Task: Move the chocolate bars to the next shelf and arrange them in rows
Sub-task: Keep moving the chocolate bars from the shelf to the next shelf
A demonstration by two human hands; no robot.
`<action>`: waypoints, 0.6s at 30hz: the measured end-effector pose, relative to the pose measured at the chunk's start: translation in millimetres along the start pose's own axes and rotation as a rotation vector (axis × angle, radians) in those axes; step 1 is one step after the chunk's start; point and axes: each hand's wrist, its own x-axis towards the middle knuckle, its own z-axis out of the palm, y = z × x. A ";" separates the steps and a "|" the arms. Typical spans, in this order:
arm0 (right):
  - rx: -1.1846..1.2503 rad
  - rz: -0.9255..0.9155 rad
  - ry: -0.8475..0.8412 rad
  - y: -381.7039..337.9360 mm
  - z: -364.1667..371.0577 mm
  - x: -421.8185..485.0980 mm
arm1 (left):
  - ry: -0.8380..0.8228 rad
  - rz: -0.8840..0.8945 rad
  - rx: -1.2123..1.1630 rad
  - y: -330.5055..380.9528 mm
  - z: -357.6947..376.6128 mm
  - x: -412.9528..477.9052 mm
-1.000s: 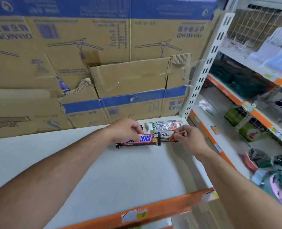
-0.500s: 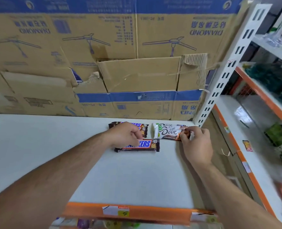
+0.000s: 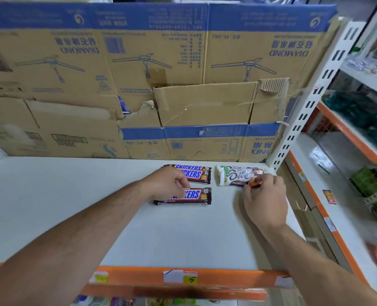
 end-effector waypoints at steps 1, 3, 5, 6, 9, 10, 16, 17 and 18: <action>-0.070 -0.115 -0.030 -5.9 1.5 -14.7 | 0.005 0.012 0.008 -3.9 -3.0 0.4; -0.218 -0.321 -0.124 -17.4 6.2 -40.8 | 0.026 0.035 0.023 -11.8 -6.8 2.7; -0.292 -0.432 -0.205 -24.3 12.5 -55.6 | 0.056 0.064 0.048 -18.4 -7.4 5.1; -0.299 -0.448 -0.223 -26.1 14.0 -58.7 | 0.073 0.092 0.077 -21.1 -6.8 7.4; -0.309 -0.434 -0.230 -28.0 14.0 -60.5 | 0.136 0.211 0.200 -26.3 -2.8 18.1; -0.316 -0.427 -0.233 -27.8 14.1 -60.6 | 0.156 0.238 0.227 -26.7 -1.6 21.8; -0.330 -0.398 -0.252 -31.3 11.6 -60.8 | 0.311 0.427 0.480 -31.4 8.4 32.4; -0.329 -0.392 -0.250 -31.7 11.5 -60.3 | 0.356 0.458 0.524 -34.7 10.4 31.7; -0.330 -0.388 -0.252 -32.2 11.7 -60.0 | 0.390 0.479 0.569 -38.4 12.1 31.4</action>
